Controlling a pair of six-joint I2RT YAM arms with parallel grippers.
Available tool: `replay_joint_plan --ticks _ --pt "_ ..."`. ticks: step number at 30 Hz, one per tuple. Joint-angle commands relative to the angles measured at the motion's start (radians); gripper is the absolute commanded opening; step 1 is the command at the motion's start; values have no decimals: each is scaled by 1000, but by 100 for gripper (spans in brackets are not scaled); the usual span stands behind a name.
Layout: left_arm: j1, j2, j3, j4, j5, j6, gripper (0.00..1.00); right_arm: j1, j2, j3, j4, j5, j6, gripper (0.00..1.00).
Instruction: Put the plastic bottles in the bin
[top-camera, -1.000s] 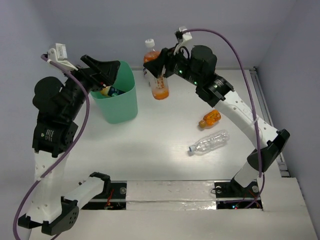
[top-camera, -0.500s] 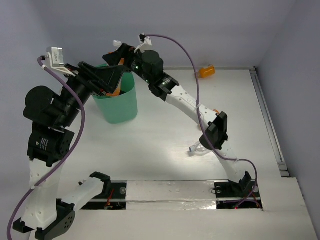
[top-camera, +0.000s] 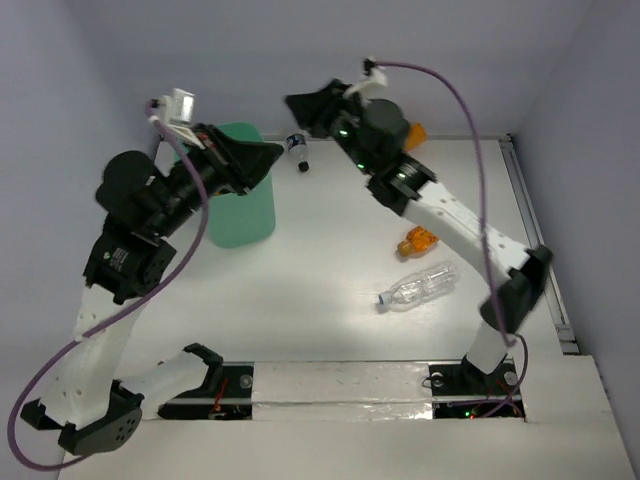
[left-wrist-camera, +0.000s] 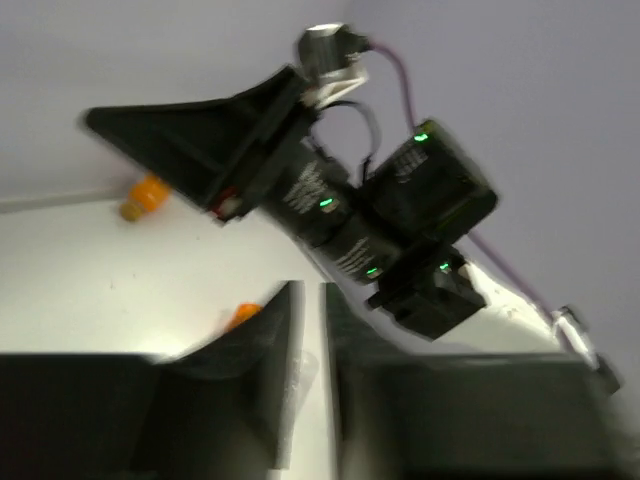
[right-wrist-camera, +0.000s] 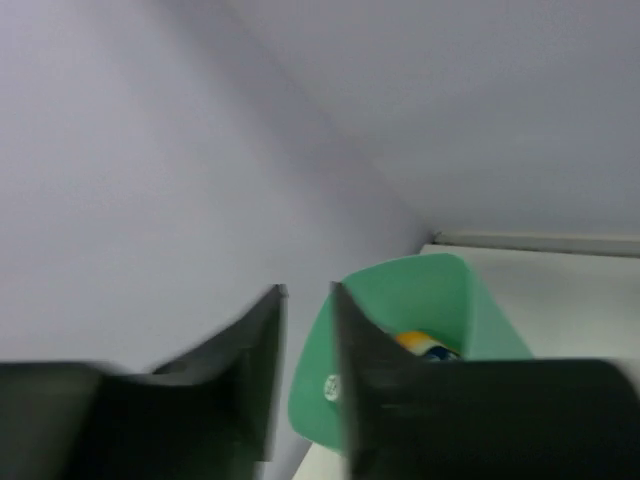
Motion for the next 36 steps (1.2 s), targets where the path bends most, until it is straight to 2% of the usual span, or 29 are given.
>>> replay_joint_plan --ticks 1,2,3,4,7,8,10,11,12,13,14,15,18,20,27,34,36 --pt "-148 57 -53 10 -36 78 6 -123 -241 -357 131 92 43 20" --pt "-200 89 -70 3 -78 114 0 -149 -302 -438 120 133 56 8" --pt "-302 106 -92 -4 -116 130 0 -177 -420 -510 102 155 80 0" --pt "-347 144 -125 -6 -180 144 0 -232 -480 -637 55 187 82 0" --pt "-484 201 -210 22 -258 190 0 -310 -702 -788 -45 247 83 0" --pt "-509 247 -224 29 -262 199 0 -365 -750 -858 -132 265 82 0" --pt "-564 329 -247 54 -252 231 9 -418 -867 -912 -247 294 83 0" --pt "-585 360 -242 59 -238 246 26 -445 -898 -935 -281 301 86 0" --pt "-604 391 -238 71 -230 278 37 -499 -929 -981 -309 310 99 2" --pt "-619 420 -226 80 -227 294 47 -526 -956 -1004 -350 313 103 5" --pt "-645 483 -216 83 -220 309 62 -554 -1001 -1026 -366 313 103 11" --pt "-654 517 -203 86 -216 325 67 -609 -1018 -1059 -380 307 109 36" --pt "-655 638 -155 112 -184 351 83 -689 -1056 -1086 -429 235 100 75" --pt "-664 727 -109 117 -173 366 87 -732 -1067 -1095 -465 215 91 84" --pt "-664 945 44 103 -89 423 95 -817 -1116 -1093 -519 179 19 93" --pt "-664 1141 178 62 -106 454 95 -840 -1115 -1101 -512 115 0 95" --pt "-664 1169 190 54 -103 461 92 -849 -1098 -1103 -504 81 -7 98"
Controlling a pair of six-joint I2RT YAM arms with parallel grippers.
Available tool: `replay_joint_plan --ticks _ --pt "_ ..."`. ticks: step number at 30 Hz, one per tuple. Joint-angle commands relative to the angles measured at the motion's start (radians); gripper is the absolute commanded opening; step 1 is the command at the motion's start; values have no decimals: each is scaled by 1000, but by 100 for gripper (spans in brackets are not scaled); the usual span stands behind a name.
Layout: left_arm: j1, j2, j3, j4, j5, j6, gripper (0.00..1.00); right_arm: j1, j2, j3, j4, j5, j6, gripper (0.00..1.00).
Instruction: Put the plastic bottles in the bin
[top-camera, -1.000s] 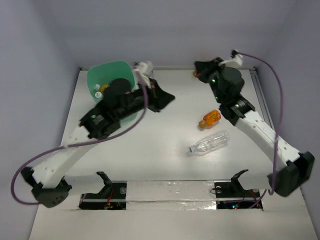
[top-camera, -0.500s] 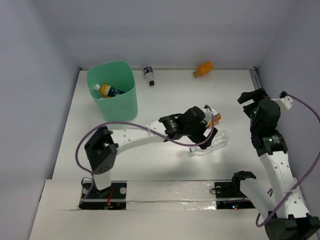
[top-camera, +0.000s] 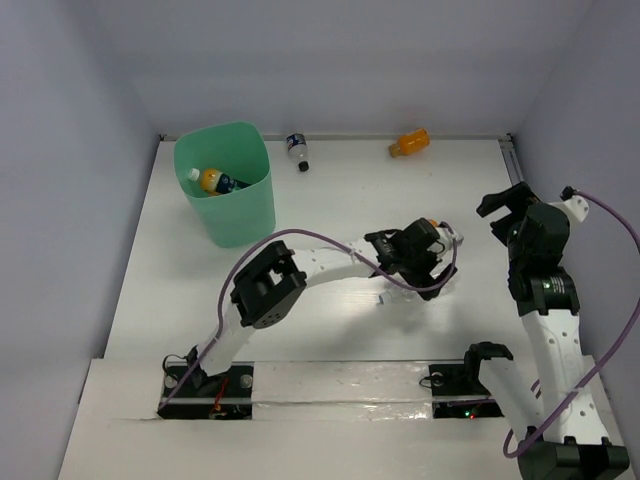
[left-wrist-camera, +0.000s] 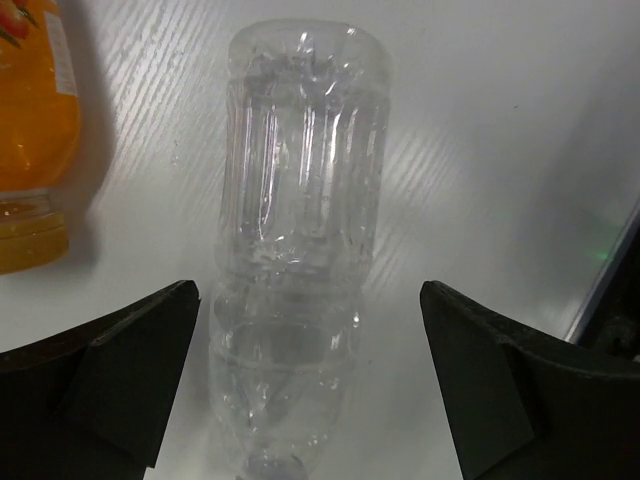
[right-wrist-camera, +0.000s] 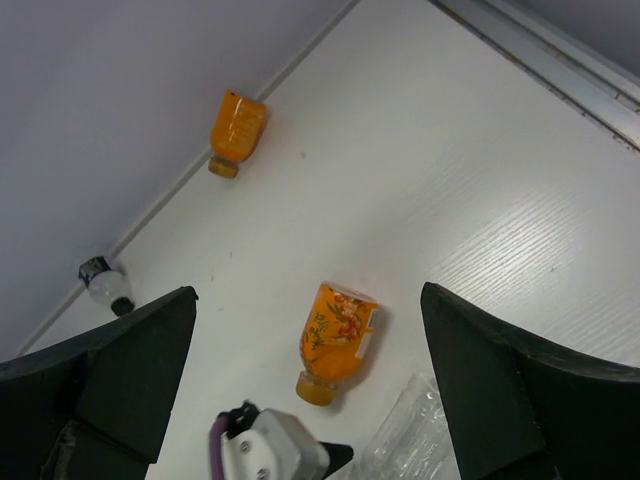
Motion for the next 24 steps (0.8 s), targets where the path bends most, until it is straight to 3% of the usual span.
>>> replay_joint_plan --ticks 1,6,9,17,20,24 --pt "1 37 46 -13 10 42 91 -15 21 -5 22 -82 -39 100" --pt "-8 9 -60 32 11 39 69 -25 170 9 10 -213 -67 100" --pt "-8 -96 -172 64 4 15 56 -25 214 -9 24 -234 -64 100" --pt "1 -597 -439 61 -105 -93 52 -25 402 -39 103 -403 -27 100" --pt "65 -762 -476 38 -131 -143 51 -25 444 -46 131 -421 10 100" --pt "249 -922 -455 27 -131 -183 51 43 542 -32 146 -396 50 100"
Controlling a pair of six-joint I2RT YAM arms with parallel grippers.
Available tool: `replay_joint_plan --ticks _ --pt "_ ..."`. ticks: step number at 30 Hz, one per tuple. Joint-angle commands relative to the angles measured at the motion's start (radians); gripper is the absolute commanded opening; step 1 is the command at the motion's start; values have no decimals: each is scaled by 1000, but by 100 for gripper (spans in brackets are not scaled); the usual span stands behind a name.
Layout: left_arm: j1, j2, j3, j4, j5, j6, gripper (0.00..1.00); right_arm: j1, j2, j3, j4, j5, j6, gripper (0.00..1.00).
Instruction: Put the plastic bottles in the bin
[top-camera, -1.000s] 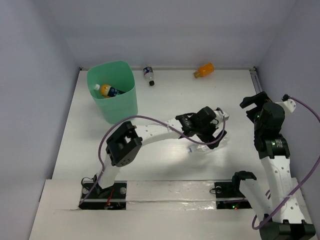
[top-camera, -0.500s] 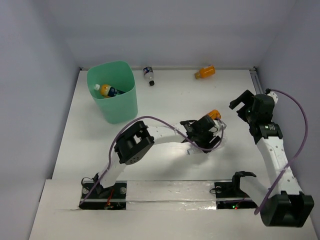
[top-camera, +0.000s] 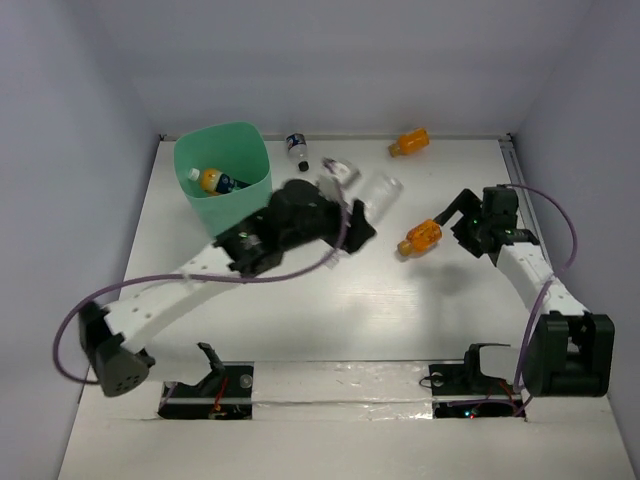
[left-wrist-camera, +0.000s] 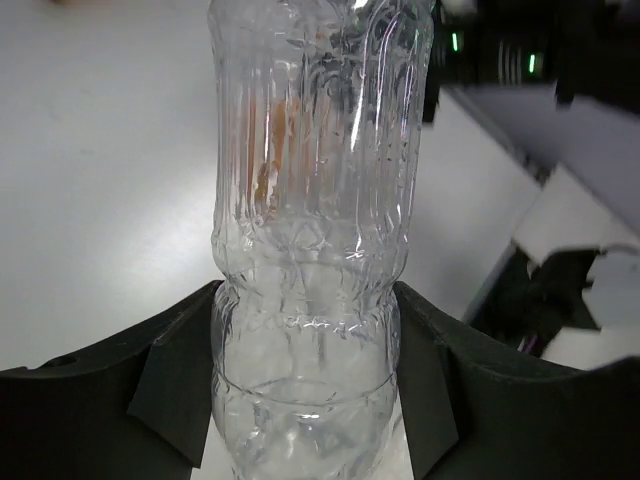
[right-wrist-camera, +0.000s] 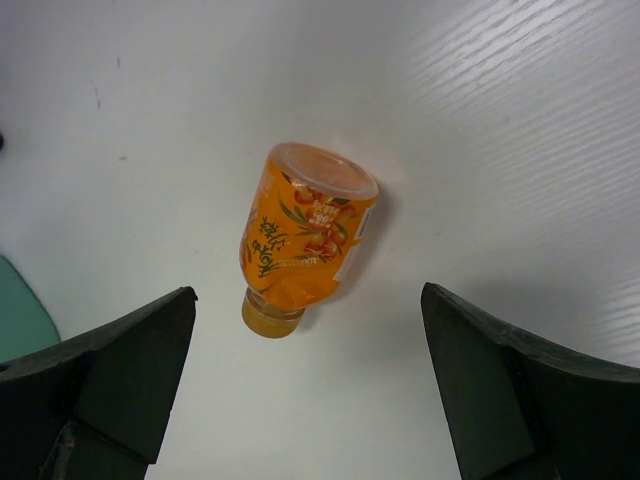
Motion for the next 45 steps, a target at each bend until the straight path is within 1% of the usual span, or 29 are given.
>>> replay_joint_plan --ticks 1,3,4,5,6,7,8,10,11,14,15,18,21,22,23,25,27,28,29,31,32,33,35,36,39,40,43,44,45 --pt "145 -111 20 -6 -46 -57 51 65 73 30 67 4 45 100" --pt "214 -150 87 -24 -47 -53 50 77 110 40 75 15 71 100" --pt "281 -155 109 -41 -50 -51 50 88 140 41 80 18 78 100" --pt "314 -162 153 -47 -50 -48 50 88 154 50 81 28 86 100" --pt "379 -168 189 -50 -50 -46 50 88 182 57 78 32 97 100" --pt "380 -168 189 -50 -50 -43 50 88 197 63 78 35 100 100" --pt "450 -167 219 -47 -52 -43 50 88 212 69 71 38 105 100" --pt "528 -155 249 -46 -23 -39 50 97 242 83 64 35 120 100" --pt "611 -132 273 -44 -3 -40 50 97 264 84 61 39 128 100" --pt "719 -90 278 -7 49 -62 50 120 304 98 61 44 149 100" --pt "777 -80 275 3 62 -69 50 120 317 107 58 53 155 100" --pt "849 -44 254 39 34 -86 50 171 370 158 26 71 163 98" --pt "889 -35 198 117 -7 -108 50 209 418 193 14 72 175 92" --pt "898 -27 194 144 -18 -109 50 218 424 198 14 72 178 81" --pt "911 -8 195 151 -23 -111 50 229 432 199 15 72 183 74" --pt "911 28 200 163 -58 -92 50 229 427 187 34 98 189 65" --pt "911 39 181 181 -85 -74 50 250 397 161 53 120 191 63" --pt "911 39 166 242 -104 -72 50 250 354 156 60 130 186 61" --pt "911 39 137 267 -139 -72 50 261 334 156 61 134 180 60" --pt "911 42 126 295 -135 -82 53 283 297 182 48 136 158 58" --pt "911 46 123 298 -124 -82 57 293 259 196 35 133 151 58" --pt "911 48 117 301 -116 -82 64 304 240 230 32 121 145 58" --pt "911 45 97 307 -118 -88 72 350 193 271 35 107 143 58" --pt "911 43 91 307 -122 -88 79 370 184 297 38 96 149 58" --pt "911 25 89 296 -121 -92 89 468 197 449 37 91 163 58" --pt "911 19 91 287 -116 -98 89 532 212 563 34 96 160 58" --pt "911 -29 102 263 -73 -121 89 634 318 774 0 156 110 58" --pt "911 -59 109 254 -67 -131 88 689 352 914 -6 165 99 59" --pt "911 -78 114 244 -64 -149 86 713 389 984 -6 182 89 59"
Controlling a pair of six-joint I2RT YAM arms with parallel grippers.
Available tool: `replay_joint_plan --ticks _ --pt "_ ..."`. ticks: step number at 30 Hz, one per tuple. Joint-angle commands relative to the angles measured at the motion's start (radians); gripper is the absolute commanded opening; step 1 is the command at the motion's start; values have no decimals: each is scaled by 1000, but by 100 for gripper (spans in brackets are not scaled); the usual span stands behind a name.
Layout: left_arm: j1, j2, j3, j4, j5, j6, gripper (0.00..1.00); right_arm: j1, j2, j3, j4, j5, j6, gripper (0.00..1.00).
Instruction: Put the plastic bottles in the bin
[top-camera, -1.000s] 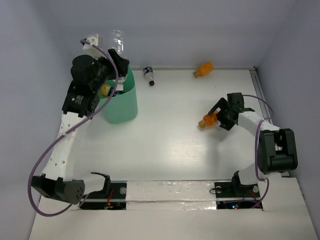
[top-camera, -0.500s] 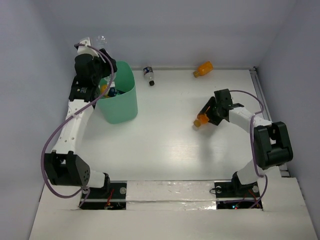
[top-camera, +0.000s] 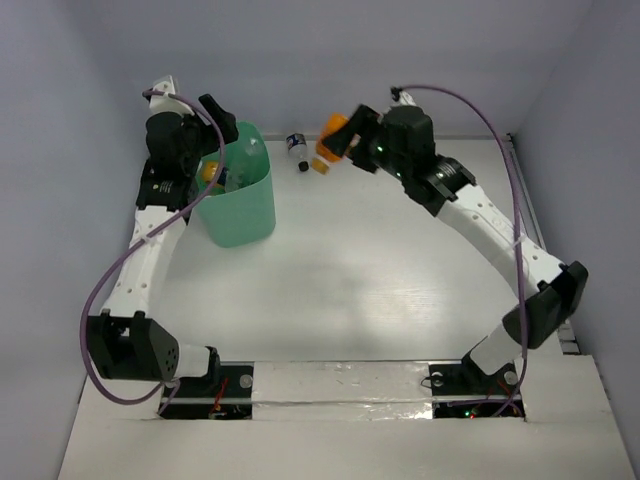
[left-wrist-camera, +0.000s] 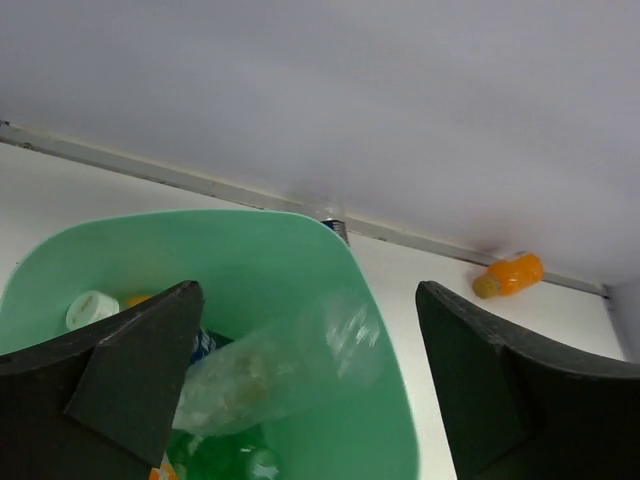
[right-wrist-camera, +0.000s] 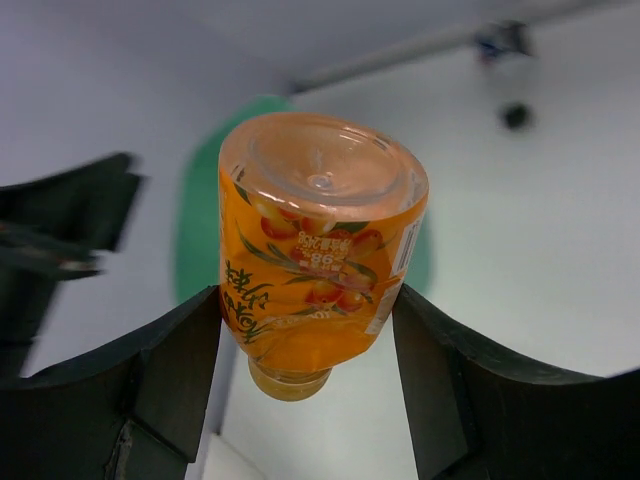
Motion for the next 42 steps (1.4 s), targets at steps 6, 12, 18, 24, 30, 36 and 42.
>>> replay_joint_plan --ticks 6,12,18,24,30,36,42 --pt "2 -250 41 -31 39 -156 62 211 414 695 21 56 -96 61" --pt "2 -290 169 -107 48 -200 30 268 693 1026 78 -41 -88 89" --pt "2 -237 290 -190 128 -199 36 282 585 887 184 -36 -137 100" --pt "-108 -120 389 -219 163 -185 48 164 241 426 312 6 -123 89" --pt "-400 185 690 -379 -48 -79 32 0 -200 -121 385 62 -76 0" --pt "-490 493 851 -459 -174 -73 0 -115 -531 -544 262 80 -99 0" --pt "-587 800 1040 -506 -341 -76 0 -140 -717 -758 195 80 -88 0"
